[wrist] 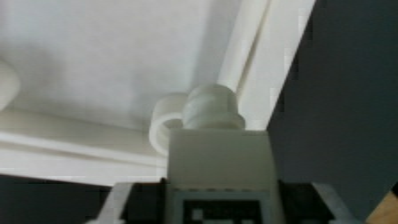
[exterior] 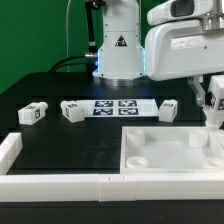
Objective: Assemble one leg
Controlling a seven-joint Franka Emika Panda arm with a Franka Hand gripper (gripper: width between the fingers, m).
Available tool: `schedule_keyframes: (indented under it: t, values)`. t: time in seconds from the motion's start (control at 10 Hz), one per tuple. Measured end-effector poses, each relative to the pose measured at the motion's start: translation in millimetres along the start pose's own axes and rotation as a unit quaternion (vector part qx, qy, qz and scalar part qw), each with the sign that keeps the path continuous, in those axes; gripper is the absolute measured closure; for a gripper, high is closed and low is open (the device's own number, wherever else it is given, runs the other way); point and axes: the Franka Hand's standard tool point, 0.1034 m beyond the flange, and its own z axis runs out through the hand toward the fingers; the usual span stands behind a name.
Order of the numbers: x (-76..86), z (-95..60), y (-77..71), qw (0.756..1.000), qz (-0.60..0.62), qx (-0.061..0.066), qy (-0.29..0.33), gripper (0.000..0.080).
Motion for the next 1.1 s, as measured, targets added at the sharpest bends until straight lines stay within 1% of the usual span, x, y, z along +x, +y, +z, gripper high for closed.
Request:
schedule_keyframes:
  t: [0.1,0.2,0.3,0.4,0.5,0.6,0.7,1.1]
  values:
    - [5.4,10.2,3.4,1.000,-0.006,0.001,0.002,0.0509]
    - [14.2,16.4,7.6,1.000,-0.020,0.001,0.006,0.0509]
    - [22.1,21.3,12.1,0.999,-0.028,-0.001,0.016,0.0509]
    - [26.4,22.2,14.4,0.999,-0.029,-0.002,0.020,0.0509]
    - [26.4,22.0,14.9,0.999,-0.029,-0.006,0.037,0.0509]
    - [24.4,23.2,14.4,0.999,-0.029,-0.005,0.034,0.0509]
    - [28.1,22.0,17.0,0.998,-0.030,-0.011,0.057,0.0509]
    - [22.9,30.1,14.2,0.998,-0.031,-0.009,0.055,0.0509]
